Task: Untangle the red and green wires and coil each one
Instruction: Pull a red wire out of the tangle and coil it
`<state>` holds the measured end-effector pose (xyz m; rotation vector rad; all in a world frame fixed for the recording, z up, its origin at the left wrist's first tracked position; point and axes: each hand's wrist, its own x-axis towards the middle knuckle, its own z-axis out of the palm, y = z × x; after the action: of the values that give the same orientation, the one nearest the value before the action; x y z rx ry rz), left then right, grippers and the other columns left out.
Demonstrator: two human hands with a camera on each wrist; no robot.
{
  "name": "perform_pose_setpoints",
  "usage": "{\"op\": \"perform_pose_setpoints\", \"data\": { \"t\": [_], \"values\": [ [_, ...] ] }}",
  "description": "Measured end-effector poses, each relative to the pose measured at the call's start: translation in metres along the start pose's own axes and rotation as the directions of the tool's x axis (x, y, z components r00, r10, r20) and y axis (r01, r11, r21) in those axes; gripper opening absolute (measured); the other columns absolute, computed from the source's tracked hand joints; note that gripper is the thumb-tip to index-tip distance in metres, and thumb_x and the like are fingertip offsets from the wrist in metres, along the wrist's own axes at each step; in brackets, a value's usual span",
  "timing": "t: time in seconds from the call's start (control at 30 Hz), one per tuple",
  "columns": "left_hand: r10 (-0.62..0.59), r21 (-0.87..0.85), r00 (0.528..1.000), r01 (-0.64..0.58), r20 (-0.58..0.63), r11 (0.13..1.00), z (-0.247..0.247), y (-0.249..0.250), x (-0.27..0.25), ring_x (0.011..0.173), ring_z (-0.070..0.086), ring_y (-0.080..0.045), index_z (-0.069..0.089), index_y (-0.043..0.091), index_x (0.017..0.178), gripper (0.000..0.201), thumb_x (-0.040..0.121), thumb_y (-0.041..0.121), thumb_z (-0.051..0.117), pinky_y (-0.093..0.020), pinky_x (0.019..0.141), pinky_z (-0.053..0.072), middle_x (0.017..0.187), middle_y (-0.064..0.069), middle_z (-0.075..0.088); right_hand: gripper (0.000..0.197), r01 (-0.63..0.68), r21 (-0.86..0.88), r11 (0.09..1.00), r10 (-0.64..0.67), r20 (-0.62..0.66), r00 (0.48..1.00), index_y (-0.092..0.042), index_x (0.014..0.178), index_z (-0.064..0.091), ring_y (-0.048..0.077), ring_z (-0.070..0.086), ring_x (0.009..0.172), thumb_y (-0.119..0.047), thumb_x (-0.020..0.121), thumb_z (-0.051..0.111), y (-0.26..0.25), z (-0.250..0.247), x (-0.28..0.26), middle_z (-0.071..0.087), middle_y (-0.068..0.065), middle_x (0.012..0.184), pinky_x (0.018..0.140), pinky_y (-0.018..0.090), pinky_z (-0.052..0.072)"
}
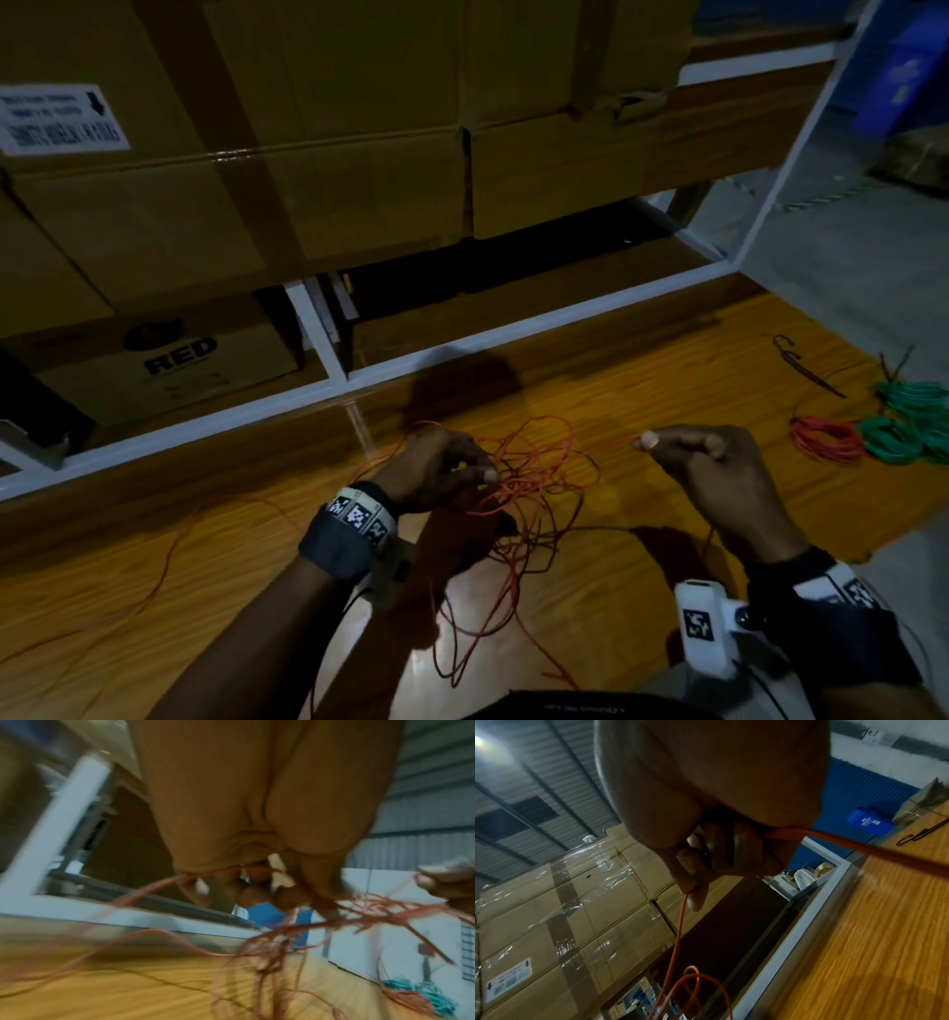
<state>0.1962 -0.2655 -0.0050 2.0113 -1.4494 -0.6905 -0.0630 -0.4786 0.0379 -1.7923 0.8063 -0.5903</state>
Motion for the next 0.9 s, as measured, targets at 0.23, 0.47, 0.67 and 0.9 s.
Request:
{"op": "perform_pose_setpoints", "data": {
  "t": [0.23,0.47,0.67,0.9],
  "values": [
    [-0.235,-0.051,0.843,0.241,-0.484,0.969,-0.022,-0.022,-0.012,0.058,0.059,-0.002,0.076,0.022,0.086,0.016,0.098,0.029,0.068,-0.016,0.050,0.039,0.072,0.015,0.063,0.013,0.024,-0.096,0.995,-0.024,0.006,1.000,-0.020,0.084,0.083,0.020,0.070,0.103,-0.025,0.093,0.074,0.002,0.003,0.000,0.078,-0.001,0.103,0.089,0.040,0.054],
    [-0.650,-0.126,0.485,0.737,-0.585,0.664,-0.060,-0.108,-0.064,0.069,0.064,-0.024,0.075,0.014,0.092,0.027,0.099,0.037,0.063,-0.031,0.055,0.044,0.078,-0.006,0.069,0.013,-0.013,0.000,1.000,0.013,-0.045,0.999,-0.023,0.081,0.083,0.017,0.071,0.101,-0.021,0.091,0.075,0.003,-0.028,0.009,0.079,-0.003,0.098,0.095,0.048,0.055],
    [-0.663,0.028,0.365,0.887,-0.654,0.461,-0.046,-0.104,-0.051,0.114,0.055,-0.039,0.072,0.033,0.113,0.036,0.085,0.055,0.063,-0.056,0.103,0.039,0.121,-0.011,0.065,0.010,-0.004,0.084,0.996,0.006,-0.023,1.000,-0.016,0.083,0.082,0.013,0.072,0.100,-0.016,0.091,0.075,-0.001,-0.006,0.006,0.079,-0.002,0.096,0.083,0.032,0.053],
    [0.010,0.070,0.950,0.013,-0.313,0.997,0.002,0.030,-0.004,0.130,0.048,-0.010,0.058,0.028,0.141,0.044,0.097,0.027,0.067,-0.028,0.103,0.040,0.139,0.006,0.058,0.011,0.034,0.094,0.995,-0.037,0.033,0.999,-0.016,0.086,0.082,-0.004,0.069,0.074,-0.016,0.092,0.073,-0.013,0.003,0.001,0.076,-0.015,0.076,0.065,0.018,0.049]
  ]
}}
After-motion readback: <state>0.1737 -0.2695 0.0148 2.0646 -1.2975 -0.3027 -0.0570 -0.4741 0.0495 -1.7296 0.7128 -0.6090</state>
